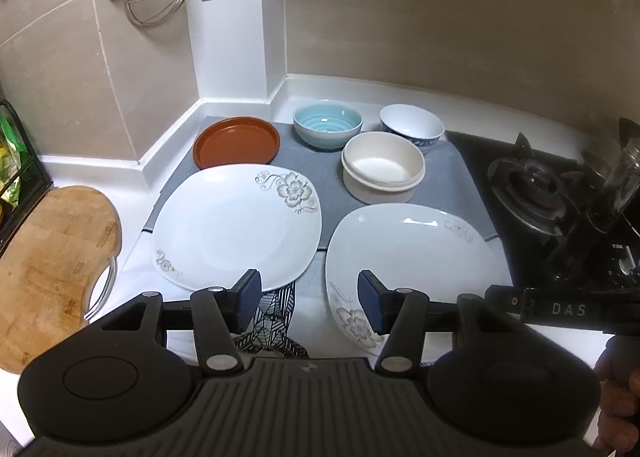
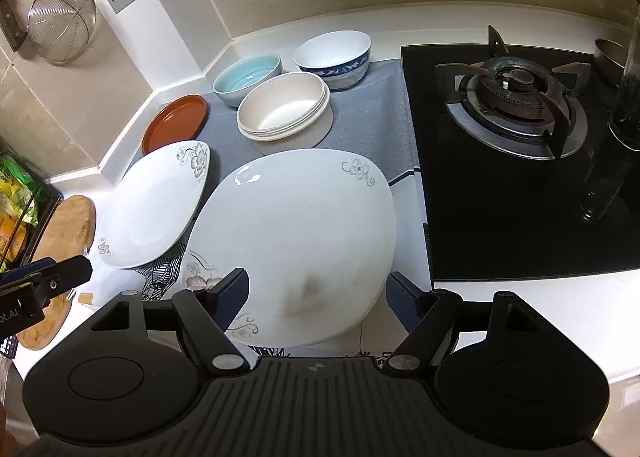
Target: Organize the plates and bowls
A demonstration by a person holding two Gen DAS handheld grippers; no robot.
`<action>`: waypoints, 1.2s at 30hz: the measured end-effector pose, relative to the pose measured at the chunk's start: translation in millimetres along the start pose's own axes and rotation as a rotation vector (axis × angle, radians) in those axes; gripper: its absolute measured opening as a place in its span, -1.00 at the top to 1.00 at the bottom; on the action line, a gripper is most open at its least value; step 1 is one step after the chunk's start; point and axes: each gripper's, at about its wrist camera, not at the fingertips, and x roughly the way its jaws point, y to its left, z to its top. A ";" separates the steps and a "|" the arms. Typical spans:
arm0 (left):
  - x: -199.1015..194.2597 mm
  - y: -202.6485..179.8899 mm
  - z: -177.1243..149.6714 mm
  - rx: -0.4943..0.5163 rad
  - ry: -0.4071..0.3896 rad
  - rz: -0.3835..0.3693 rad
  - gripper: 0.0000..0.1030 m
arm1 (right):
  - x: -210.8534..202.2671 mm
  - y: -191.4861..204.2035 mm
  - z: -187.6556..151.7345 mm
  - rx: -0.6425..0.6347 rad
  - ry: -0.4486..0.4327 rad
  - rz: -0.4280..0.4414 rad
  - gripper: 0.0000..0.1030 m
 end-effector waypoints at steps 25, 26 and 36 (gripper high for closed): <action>72.1 122.1 28.8 -0.149 -0.013 -0.109 0.60 | 30.7 102.7 39.1 -0.172 -0.116 0.015 0.32; 77.6 130.4 29.0 -0.157 -0.012 -0.106 0.60 | 34.6 108.0 41.5 -0.176 -0.117 0.012 0.32; 124.1 199.3 30.9 -0.215 0.014 -0.120 0.59 | 98.5 152.7 63.5 -0.180 -0.069 -0.019 0.31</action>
